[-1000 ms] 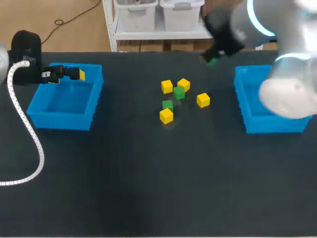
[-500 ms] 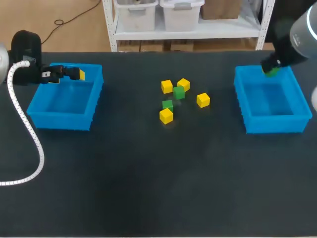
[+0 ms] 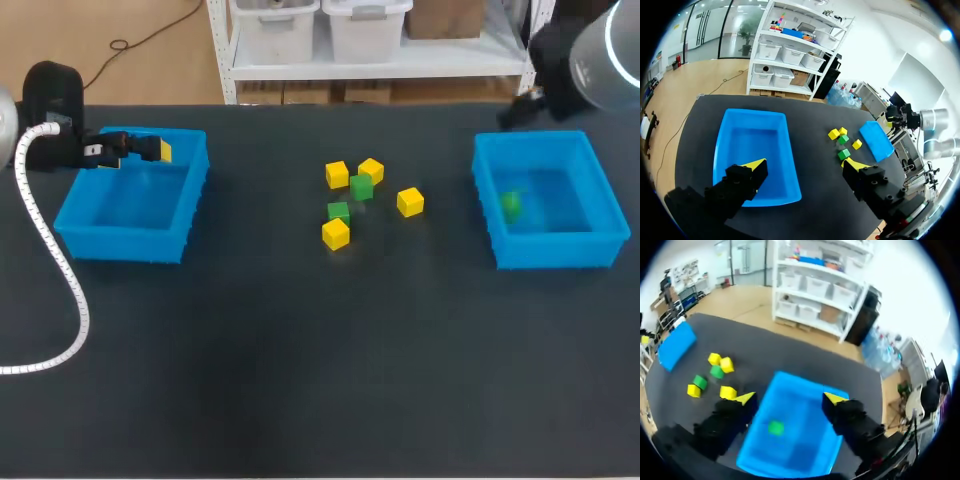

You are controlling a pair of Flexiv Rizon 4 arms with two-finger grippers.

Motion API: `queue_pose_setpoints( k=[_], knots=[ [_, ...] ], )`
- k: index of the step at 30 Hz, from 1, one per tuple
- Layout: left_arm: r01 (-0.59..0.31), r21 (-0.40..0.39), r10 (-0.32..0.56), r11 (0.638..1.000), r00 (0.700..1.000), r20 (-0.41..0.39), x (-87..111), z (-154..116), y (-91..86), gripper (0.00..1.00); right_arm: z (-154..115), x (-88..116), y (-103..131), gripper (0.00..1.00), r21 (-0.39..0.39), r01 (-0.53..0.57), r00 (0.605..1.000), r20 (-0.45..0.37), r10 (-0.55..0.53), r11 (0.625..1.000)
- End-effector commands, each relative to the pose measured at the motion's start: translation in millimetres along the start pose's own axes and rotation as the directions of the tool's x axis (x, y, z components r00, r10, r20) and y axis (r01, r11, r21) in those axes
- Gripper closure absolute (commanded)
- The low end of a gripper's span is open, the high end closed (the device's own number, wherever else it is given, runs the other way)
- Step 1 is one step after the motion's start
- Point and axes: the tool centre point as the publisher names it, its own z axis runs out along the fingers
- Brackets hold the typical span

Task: Put the green cubes in the right bin and the yellow cubes in the left bin.

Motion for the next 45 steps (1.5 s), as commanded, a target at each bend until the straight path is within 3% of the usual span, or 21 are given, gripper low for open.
queue_pose_setpoints(
  k=[1,6,11,17,28,37,45],
  knots=[
    [-0.002,0.009,0.002,1.000,1.000,0.006,1.3,0.0,2.0,0.00,-2.9,-20.5,36.9,0.00,0.040,0.048,0.998,0.045,-0.050,0.998],
    [-0.002,0.009,0.002,1.000,1.000,0.006,1.3,0.0,2.0,0.00,7.4,-39.3,107.2,0.00,-0.046,0.134,0.990,0.038,-0.133,0.990],
    [-0.002,0.009,0.002,1.000,1.000,0.006,1.3,0.0,2.0,0.00,20.0,-35.4,170.3,0.00,-0.114,0.214,0.977,0.008,-0.215,0.970],
    [-0.002,0.009,0.002,1.000,1.000,0.006,1.3,0.0,2.0,0.00,30.7,-24.9,210.0,0.00,-0.137,0.299,0.952,-0.028,-0.305,0.944],
    [-0.002,0.009,0.002,1.000,1.000,0.006,1.3,0.0,2.0,0.00,61.4,-13.0,210.1,0.00,-0.065,0.354,0.929,-0.089,-0.359,0.933],
    [-0.002,0.009,0.002,1.000,1.000,0.006,1.3,0.0,2.0,0.00,81.7,2.1,221.8,0.00,-0.093,0.350,0.926,-0.117,-0.359,0.932],
    [-0.002,0.009,0.002,1.000,1.000,0.006,1.3,0.0,2.0,0.00,88.5,-1.2,219.0,0.00,-0.094,0.335,0.934,-0.096,-0.344,0.937]
  ],
)
